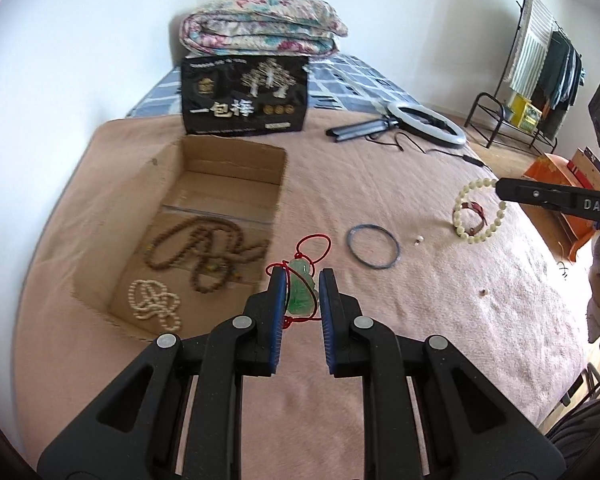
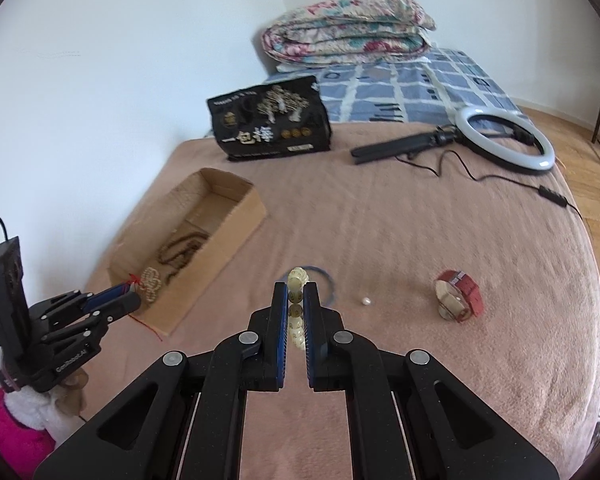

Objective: Organize jewelry
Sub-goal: 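Carry the jade pendant and cream bracelet in both tools over the cardboard box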

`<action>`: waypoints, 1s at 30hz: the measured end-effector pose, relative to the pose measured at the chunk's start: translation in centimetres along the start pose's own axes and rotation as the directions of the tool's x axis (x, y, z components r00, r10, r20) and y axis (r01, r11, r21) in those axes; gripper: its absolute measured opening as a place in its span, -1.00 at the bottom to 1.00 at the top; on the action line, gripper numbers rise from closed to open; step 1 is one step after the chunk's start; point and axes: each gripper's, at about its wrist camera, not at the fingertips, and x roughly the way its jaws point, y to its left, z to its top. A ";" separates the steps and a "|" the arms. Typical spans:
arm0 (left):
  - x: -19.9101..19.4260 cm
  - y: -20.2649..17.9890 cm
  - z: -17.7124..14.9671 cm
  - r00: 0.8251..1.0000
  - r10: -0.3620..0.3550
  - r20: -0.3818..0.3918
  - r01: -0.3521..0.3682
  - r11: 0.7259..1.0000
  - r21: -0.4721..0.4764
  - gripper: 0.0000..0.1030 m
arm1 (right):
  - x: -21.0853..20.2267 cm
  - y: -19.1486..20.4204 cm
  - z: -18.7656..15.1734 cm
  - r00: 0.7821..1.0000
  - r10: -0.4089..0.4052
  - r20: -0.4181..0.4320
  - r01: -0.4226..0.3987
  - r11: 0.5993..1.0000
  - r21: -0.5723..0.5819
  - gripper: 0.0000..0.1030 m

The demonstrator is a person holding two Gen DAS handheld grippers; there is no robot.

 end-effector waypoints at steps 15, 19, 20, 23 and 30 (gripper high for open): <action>-1.8 7.8 0.3 0.995 0.101 0.017 -0.099 0.993 -0.066 -0.71 | 1.7 7.8 1.5 0.995 0.101 -0.010 -0.102 0.991 -0.086 -0.89; -1.5 9.5 0.4 0.993 0.116 0.012 -0.115 0.990 -0.088 -0.71 | 2.5 9.8 1.8 0.992 0.121 -0.020 -0.123 0.987 -0.105 -0.89; -1.5 9.9 0.4 0.993 0.119 0.011 -0.118 0.989 -0.094 -0.71 | 2.7 10.2 1.9 0.992 0.126 -0.024 -0.128 0.986 -0.110 -0.89; -1.2 10.9 0.6 0.992 0.130 0.006 -0.129 0.986 -0.103 -0.71 | 3.5 11.4 2.1 0.990 0.137 -0.030 -0.139 0.983 -0.120 -0.89; -0.4 12.3 0.4 0.991 0.130 -0.008 -0.130 0.984 -0.121 -0.71 | 5.2 13.7 2.3 0.986 0.157 -0.051 -0.163 0.977 -0.139 -0.89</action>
